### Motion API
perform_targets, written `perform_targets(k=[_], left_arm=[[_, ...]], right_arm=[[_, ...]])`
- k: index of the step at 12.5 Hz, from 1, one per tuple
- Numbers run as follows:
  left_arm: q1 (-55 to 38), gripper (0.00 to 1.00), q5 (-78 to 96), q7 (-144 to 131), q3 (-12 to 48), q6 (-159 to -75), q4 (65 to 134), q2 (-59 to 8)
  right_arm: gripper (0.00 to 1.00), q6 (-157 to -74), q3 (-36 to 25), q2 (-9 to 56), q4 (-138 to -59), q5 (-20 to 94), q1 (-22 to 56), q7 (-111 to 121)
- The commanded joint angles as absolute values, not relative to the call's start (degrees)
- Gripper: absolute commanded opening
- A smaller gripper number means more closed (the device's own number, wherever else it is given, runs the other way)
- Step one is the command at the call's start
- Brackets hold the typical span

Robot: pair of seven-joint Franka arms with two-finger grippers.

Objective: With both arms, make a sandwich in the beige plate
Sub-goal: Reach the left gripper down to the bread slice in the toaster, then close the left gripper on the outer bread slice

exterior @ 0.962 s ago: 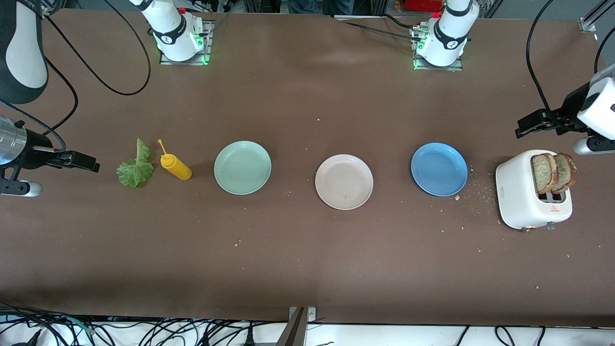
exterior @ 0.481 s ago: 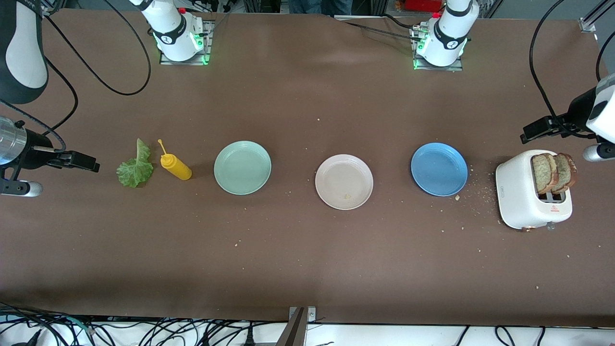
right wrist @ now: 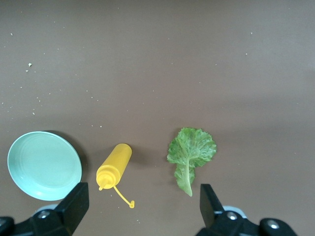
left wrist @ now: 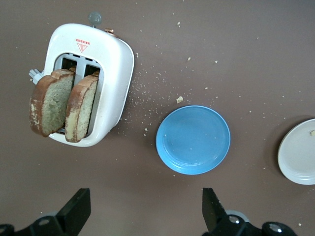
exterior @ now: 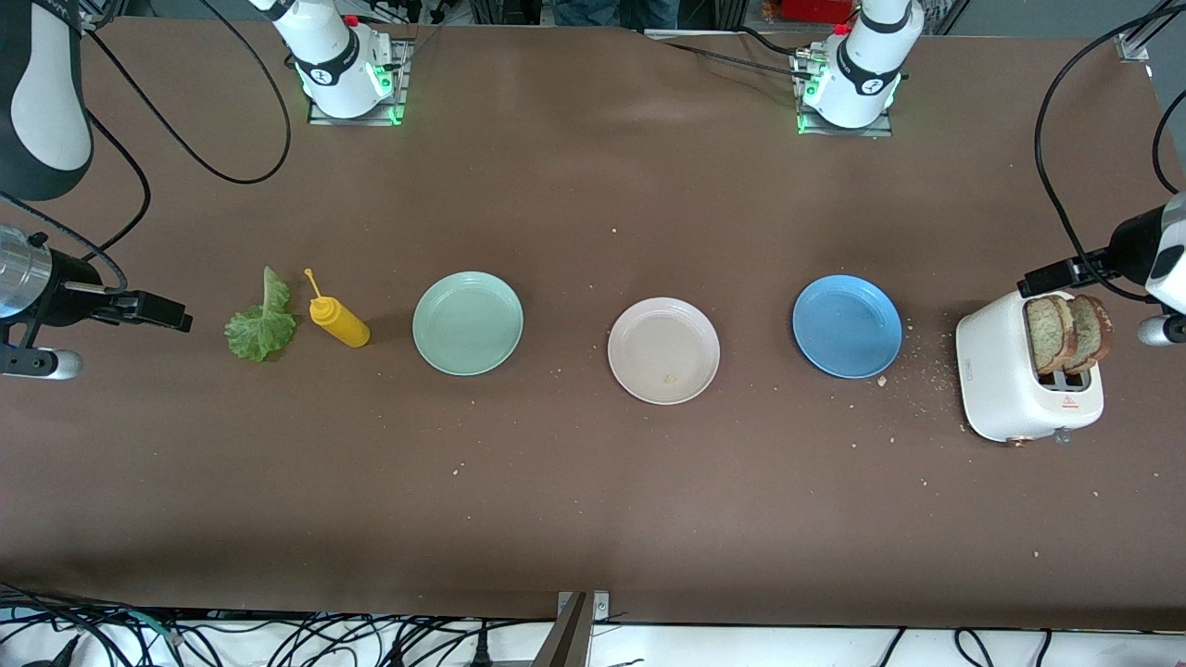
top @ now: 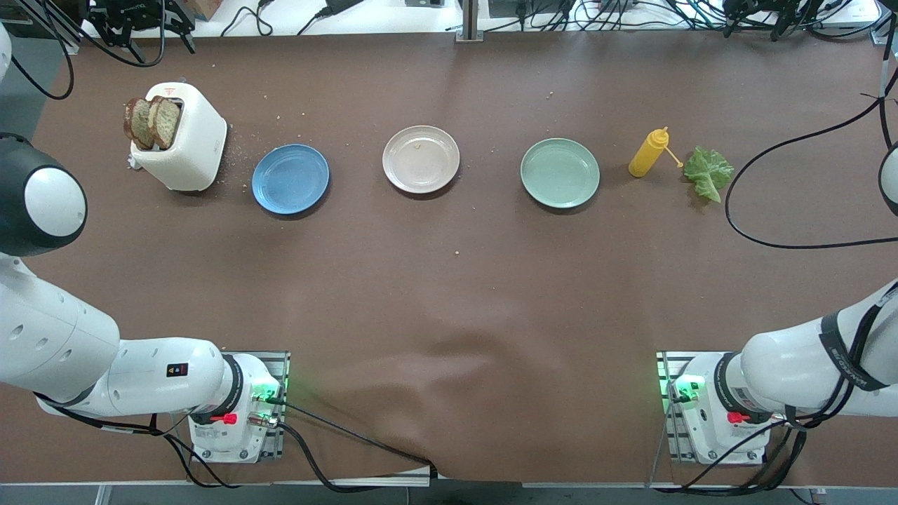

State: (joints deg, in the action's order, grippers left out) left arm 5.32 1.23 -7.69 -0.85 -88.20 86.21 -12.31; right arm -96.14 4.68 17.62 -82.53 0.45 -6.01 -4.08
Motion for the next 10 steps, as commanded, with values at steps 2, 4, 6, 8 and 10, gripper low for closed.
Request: perform_targets(k=[2,4,6,8,10], left_arm=[[8.3,1.00,1.1,-2.2,-0.5,-88.1,83.8,-16.8],[9.4,1.00,1.1,-0.5,-0.5,-88.4,82.3,-19.0],[10.3,1.00,1.1,1.2,-0.5,-90.1,82.3,-19.9],[11.7,1.00,0.5,1.7,-0.5,-93.4,83.0,-20.8],[12.1,1.00,0.4,3.2,-0.5,-94.9,83.0,-22.8]], right_arm=[[1.00,-95.3,4.7,18.0,-81.5,1.5,-6.4,-3.9],[1.00,-95.3,4.8,18.0,-81.5,1.5,-6.4,-3.9],[1.00,-95.3,4.8,18.0,-81.5,1.5,-6.4,-3.9],[1.00,-95.3,4.8,18.0,-81.5,1.5,-6.3,-4.0],[1.00,-95.3,4.8,18.0,-81.5,1.5,-6.4,-3.9]])
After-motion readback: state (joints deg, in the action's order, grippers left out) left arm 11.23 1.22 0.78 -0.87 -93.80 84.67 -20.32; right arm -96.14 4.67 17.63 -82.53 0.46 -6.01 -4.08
